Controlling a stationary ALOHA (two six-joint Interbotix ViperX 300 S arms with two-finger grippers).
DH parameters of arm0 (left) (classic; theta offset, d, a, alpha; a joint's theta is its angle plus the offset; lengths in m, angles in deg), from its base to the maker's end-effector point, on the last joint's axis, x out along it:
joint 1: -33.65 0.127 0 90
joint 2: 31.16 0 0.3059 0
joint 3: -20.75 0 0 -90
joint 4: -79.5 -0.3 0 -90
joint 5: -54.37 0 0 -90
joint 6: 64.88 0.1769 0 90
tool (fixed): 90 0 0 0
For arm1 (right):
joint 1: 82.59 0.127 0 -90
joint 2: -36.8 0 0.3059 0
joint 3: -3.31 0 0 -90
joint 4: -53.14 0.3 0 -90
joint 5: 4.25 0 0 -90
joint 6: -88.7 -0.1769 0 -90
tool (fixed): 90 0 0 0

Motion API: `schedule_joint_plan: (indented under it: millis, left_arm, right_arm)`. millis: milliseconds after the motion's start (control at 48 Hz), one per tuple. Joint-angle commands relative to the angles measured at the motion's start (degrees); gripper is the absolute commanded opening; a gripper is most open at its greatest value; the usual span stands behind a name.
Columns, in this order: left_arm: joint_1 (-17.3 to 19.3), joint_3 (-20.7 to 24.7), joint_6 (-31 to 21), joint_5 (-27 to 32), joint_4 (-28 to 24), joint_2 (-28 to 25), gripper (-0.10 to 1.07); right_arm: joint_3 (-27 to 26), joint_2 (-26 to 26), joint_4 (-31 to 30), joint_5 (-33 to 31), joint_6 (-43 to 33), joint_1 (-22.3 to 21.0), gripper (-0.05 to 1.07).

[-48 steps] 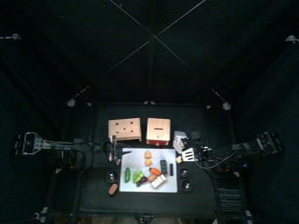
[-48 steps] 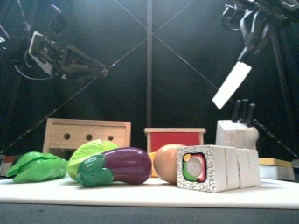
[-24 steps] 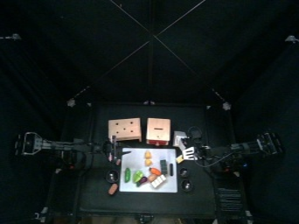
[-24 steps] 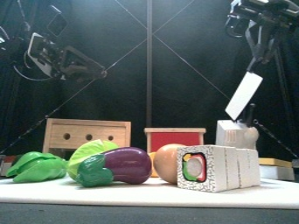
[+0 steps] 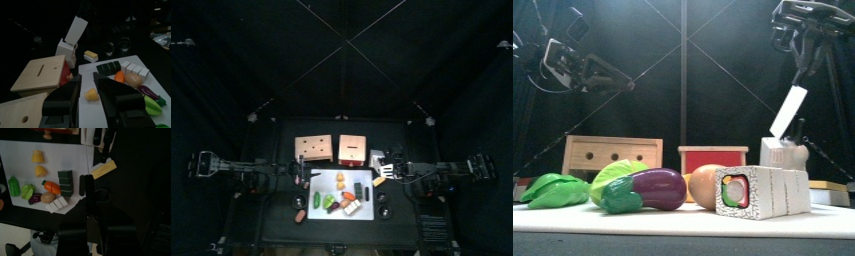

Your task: Put cleaver back into holder

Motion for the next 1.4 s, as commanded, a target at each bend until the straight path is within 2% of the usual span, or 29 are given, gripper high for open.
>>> schedule_joint_plan:
  millis: [0, 167, 479, 979, 1375]
  left_arm:
    - [0.0, 0.7, -0.1, -0.3, 0.0, 0.0, 0.70]
    - [0.0, 0.7, -0.1, -0.2, 0.0, -0.1, 0.70]
    - [0.1, 0.5, -0.1, -0.3, 0.0, 0.0, 0.70]
    - [0.2, 0.4, -0.1, -0.2, 0.0, 0.0, 0.70]
    - [0.2, 0.4, -0.1, -0.2, 0.0, 0.0, 0.70]
  right_arm:
    - [-1.4, -0.9, 0.1, 0.2, 0.2, -1.7, 0.36]
    - [-3.2, -0.6, 0.5, 0.3, 1.7, -3.8, 0.36]
    - [-3.0, 1.1, 2.5, 1.1, 2.7, -6.2, 0.36]
    - [-0.5, 1.2, 2.9, 1.4, 3.1, -7.5, 0.36]
    - [-1.1, 2.9, 3.5, 2.9, 3.2, -7.8, 0.36]
